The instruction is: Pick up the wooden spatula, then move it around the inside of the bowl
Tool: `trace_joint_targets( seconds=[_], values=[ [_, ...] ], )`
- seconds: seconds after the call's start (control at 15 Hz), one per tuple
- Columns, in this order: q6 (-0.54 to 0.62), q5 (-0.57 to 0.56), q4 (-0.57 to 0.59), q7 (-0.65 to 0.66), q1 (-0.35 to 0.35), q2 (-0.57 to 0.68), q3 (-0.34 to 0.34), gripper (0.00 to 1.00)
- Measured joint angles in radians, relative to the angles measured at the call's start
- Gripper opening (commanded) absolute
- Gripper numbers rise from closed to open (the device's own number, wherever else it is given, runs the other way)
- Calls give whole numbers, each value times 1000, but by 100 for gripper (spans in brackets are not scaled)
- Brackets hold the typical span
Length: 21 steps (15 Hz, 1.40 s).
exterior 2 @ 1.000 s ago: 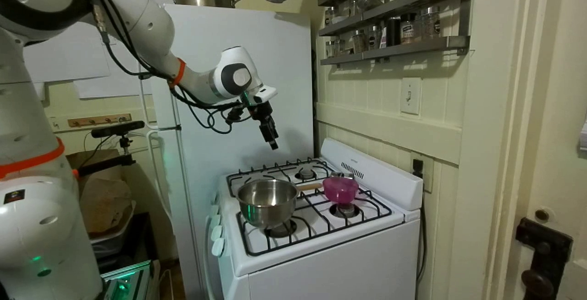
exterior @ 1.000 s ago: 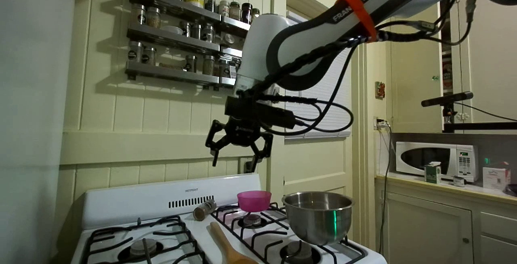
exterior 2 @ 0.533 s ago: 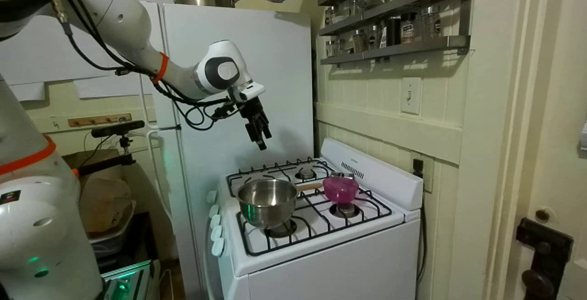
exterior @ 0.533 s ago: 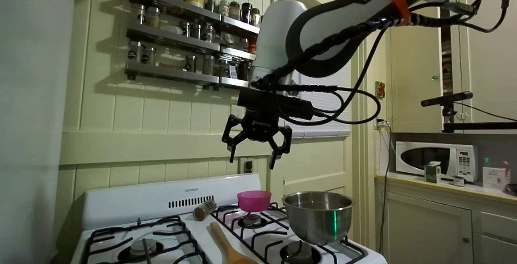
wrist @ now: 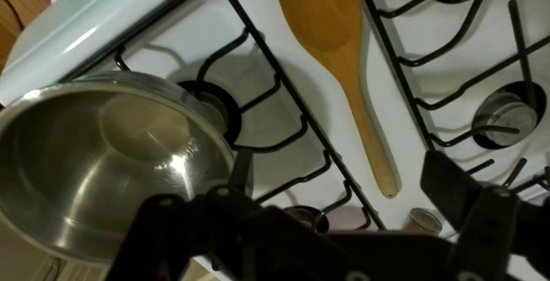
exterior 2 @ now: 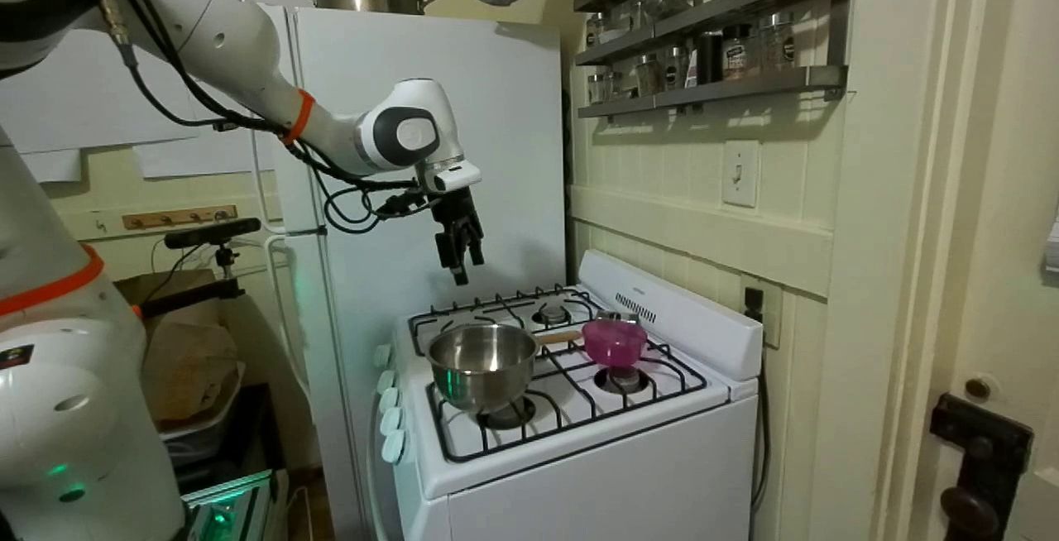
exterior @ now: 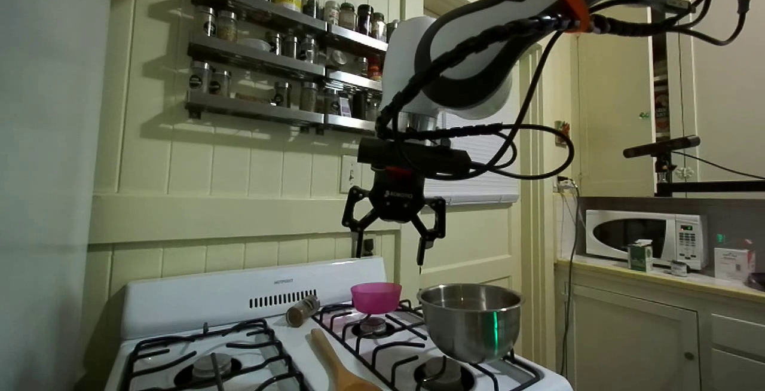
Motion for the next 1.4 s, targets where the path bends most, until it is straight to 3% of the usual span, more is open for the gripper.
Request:
trace_joint_targets(
  seconds=[0.8, 1.4],
  values=[
    [-47, 179, -71, -109, -76, -24, -84, 100],
    [-24, 180, -132, -128, -143, -19, -107, 96]
  ],
)
